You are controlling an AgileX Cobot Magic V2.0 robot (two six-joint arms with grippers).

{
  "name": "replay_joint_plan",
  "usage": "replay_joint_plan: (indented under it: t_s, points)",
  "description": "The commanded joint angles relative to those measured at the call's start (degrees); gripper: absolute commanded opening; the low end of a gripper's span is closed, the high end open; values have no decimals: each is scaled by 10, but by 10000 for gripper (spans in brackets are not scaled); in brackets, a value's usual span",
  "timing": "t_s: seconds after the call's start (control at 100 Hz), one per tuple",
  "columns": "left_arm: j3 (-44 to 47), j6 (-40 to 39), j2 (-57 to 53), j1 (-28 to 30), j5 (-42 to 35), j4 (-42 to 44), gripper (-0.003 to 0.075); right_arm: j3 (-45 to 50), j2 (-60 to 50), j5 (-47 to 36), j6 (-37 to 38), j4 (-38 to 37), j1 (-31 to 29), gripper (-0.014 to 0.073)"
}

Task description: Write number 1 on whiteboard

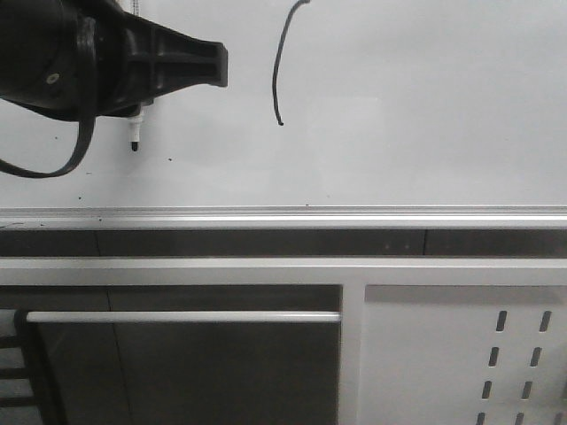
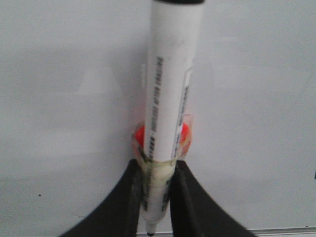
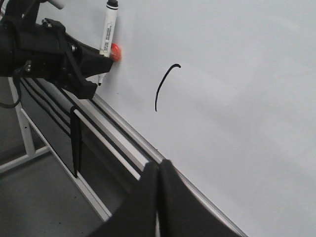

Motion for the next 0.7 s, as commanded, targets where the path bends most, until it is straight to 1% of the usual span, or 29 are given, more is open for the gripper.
replay_joint_plan:
  t_s: [0.0, 0.24, 0.31, 0.45, 0.46, 0.69]
  points:
    - [-24, 1, -12, 8, 43, 68, -15, -13, 0, -46, -2, 5, -4, -76]
    - [-24, 1, -12, 8, 43, 68, -14, -13, 0, -46, -2, 5, -4, -76]
    - [-24, 1, -12, 8, 43, 68, 4, -13, 0, -46, -2, 5, -4, -76]
    - [-24, 1, -12, 8, 49, 68, 92, -13, 0, -46, -2, 5, -4, -76]
    - [-24, 1, -12, 8, 50, 68, 108, -13, 0, -46, -2, 5, -4, -76]
    - [-24, 2, -12, 8, 54, 68, 290, -13, 0, -46, -2, 5, -4, -76]
